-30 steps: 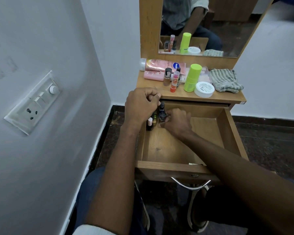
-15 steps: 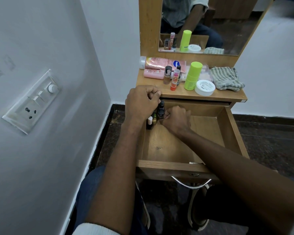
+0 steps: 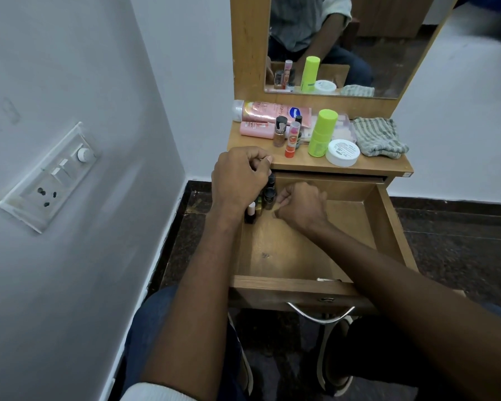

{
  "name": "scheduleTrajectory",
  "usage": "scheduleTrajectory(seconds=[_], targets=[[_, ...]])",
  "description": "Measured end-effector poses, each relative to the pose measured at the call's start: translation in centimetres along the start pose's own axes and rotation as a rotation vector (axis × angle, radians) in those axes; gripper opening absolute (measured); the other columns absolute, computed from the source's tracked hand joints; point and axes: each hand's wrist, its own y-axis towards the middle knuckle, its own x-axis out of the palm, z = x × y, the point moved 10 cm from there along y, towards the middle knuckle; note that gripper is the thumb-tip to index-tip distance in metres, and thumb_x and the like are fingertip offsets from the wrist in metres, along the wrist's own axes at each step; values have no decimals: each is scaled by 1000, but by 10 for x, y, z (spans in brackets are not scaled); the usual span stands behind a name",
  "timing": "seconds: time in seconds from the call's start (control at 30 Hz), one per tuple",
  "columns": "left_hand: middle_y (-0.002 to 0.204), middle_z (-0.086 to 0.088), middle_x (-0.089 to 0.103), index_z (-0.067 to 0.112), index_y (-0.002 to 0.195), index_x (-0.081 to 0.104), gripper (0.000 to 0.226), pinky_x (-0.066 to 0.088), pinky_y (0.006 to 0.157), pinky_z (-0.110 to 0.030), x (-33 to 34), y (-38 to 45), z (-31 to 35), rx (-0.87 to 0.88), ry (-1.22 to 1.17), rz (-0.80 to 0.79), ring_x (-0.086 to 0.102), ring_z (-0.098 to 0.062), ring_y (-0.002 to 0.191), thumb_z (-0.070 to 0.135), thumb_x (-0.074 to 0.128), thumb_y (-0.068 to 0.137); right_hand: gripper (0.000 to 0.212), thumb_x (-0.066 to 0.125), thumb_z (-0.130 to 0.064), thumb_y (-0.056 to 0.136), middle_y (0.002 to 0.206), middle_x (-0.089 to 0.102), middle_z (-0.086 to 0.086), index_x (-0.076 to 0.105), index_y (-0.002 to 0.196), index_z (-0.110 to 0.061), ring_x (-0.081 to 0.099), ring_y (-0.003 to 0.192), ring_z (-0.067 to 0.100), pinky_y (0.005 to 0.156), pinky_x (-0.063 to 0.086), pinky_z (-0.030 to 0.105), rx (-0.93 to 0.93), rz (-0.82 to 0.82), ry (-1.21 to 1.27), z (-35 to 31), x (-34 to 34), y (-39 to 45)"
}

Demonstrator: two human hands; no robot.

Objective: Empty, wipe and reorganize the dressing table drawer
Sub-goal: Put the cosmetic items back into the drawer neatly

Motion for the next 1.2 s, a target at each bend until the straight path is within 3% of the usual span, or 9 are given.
scheduleTrajectory(seconds=[0.1, 0.2, 0.33, 0.47, 0.6, 0.8, 0.93, 1.07, 1.2], targets=[[84, 18, 76, 28, 100, 83, 9, 63, 78, -35, -4, -2, 9, -5, -9, 66, 70, -4, 79, 31, 75, 97, 14, 77, -12, 78, 82, 73, -9, 73, 75, -25, 66, 96, 17, 96, 42, 39, 35, 25, 45, 5, -16, -2], [99, 17, 74, 27, 109, 78, 13, 63, 80, -32, -7, 3, 18, 11, -27, 109, 68, -4, 85, 27, 75, 96, 13, 72, -11, 79, 90, 73, -2, 73, 81, -24, 68, 94, 23, 79, 58, 37, 46, 62, 6, 13, -29, -4], [133, 10, 63, 32, 136, 61, 47, 61, 88, -35, -1, 24, 26, 69, 29, 64, 66, -6, 98, 18, 76, 94, 16, 79, -23, 83, 105, 70, 2, 73, 98, -22, 66, 97, 26, 78, 59, 38, -32, -10, -96, 18, -15, -2], [152, 6, 54, 38, 151, 52, 68, 59, 101, -42, 16, 49, 34, 118, 69, -65, 60, -12, 128, 5, 72, 95, 15, 77, -11, 82, 97, 71, 1, 73, 92, -22, 67, 92, 23, 76, 59, 36, -31, -90, -37, 23, -3, 0], [143, 6, 64, 31, 146, 61, 56, 59, 98, -40, 24, 64, 37, 146, 56, -97, 64, -12, 119, 2, 65, 98, 14, 69, -8, 81, 79, 75, -6, 77, 80, -20, 71, 81, 15, 74, 59, 30, 5, -74, 159, 32, -7, 1], [119, 10, 64, 26, 157, 49, 68, 57, 92, -34, 36, 66, 23, 23, 13, -123, 62, -7, 96, 10, 76, 96, 19, 66, 8, 88, 82, 72, 9, 74, 91, -9, 66, 77, 19, 70, 58, 37, 75, -264, 628, 38, 9, -8], [118, 9, 65, 25, 158, 47, 72, 60, 94, -36, 38, 64, 24, -3, 3, -102, 64, -8, 98, 14, 80, 94, 17, 71, 5, 90, 84, 73, 6, 72, 94, -11, 66, 77, 13, 60, 52, 24, 107, -316, 698, 34, 16, -10], [120, 6, 69, 26, 157, 48, 73, 61, 90, -37, 31, 64, 24, -17, 25, -39, 67, -8, 96, 14, 80, 93, 15, 72, 0, 92, 83, 76, -1, 71, 100, -13, 71, 84, 15, 79, 58, 39, 125, -350, 743, 35, 21, -10], [113, 10, 69, 27, 155, 50, 73, 62, 88, -39, 25, 57, 17, -33, 1, -16, 68, -9, 95, 18, 84, 91, 16, 71, -1, 93, 85, 77, -1, 70, 103, -13, 72, 88, 14, 79, 57, 38, 121, -361, 745, 34, 21, -12]])
